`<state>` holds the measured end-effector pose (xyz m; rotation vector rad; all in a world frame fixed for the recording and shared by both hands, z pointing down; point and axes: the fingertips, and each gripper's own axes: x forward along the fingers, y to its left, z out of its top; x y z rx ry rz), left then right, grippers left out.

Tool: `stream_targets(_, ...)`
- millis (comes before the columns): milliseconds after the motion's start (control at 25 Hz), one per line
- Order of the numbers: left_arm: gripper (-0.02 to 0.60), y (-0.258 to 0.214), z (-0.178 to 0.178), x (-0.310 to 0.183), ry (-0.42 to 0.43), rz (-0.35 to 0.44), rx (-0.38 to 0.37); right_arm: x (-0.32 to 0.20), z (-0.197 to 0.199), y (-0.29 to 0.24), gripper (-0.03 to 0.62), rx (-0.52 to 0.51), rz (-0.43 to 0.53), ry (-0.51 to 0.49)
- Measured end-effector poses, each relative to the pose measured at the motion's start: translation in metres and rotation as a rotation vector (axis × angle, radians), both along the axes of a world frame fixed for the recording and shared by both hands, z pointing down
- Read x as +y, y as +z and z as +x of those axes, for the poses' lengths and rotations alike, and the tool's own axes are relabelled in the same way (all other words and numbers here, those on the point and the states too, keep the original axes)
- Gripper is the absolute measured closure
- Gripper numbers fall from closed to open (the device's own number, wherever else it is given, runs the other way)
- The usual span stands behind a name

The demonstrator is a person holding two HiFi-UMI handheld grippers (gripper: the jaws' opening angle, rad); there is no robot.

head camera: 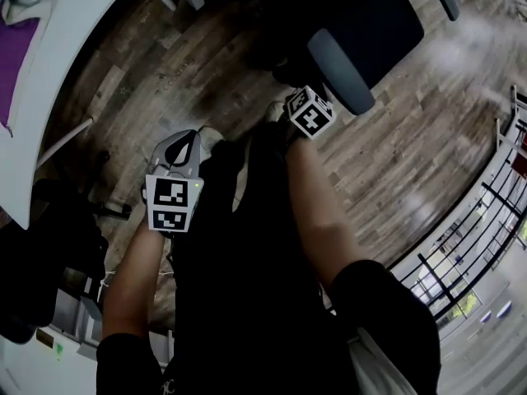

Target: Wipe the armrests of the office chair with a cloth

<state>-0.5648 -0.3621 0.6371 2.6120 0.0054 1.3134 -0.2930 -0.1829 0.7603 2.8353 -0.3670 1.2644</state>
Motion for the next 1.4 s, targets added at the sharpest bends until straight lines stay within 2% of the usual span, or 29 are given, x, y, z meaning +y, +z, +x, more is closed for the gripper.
stream_targets(240,0.575,-0.023,0.001,-0.004,-0.001,0.016,0.023,-0.022,-0.018,-0.035,0.522,0.035,0.03,-0.106)
stream_targets(400,0.575,-0.047,0.009,-0.008,-0.033,0.018,0.042,-0.033,-0.037,-0.066,0.522,0.012,0.051,-0.19)
stream_targets(520,0.575,-0.068,0.018,-0.009,-0.071,0.019,0.071,-0.033,-0.056,-0.103,0.522,0.024,0.065,-0.31)
stream_targets(680,0.575,-0.083,0.028,-0.018,-0.109,0.021,0.106,-0.035,-0.068,-0.158,0.522,0.098,0.069,-0.492)
stream_targets(880,0.575,-0.09,0.037,-0.017,-0.162,-0.014,0.151,-0.03,-0.08,-0.221,0.522,0.21,-0.005,-0.726)
stream_targets(960,0.575,-0.089,0.039,-0.017,-0.17,-0.02,0.156,-0.026,-0.081,-0.24,0.522,0.229,0.006,-0.733)
stream_targets(1040,0.575,-0.089,0.04,-0.016,-0.157,0.004,0.162,-0.023,-0.083,-0.252,0.522,0.234,0.024,-0.718)
stream_targets(1200,0.575,-0.089,0.042,-0.009,-0.123,0.04,0.157,-0.012,-0.092,-0.264,0.522,0.246,0.022,-0.758)
stream_targets(1400,0.575,-0.106,0.054,0.007,-0.106,0.086,0.165,0.005,-0.091,-0.278,0.522,0.26,0.094,-0.726)
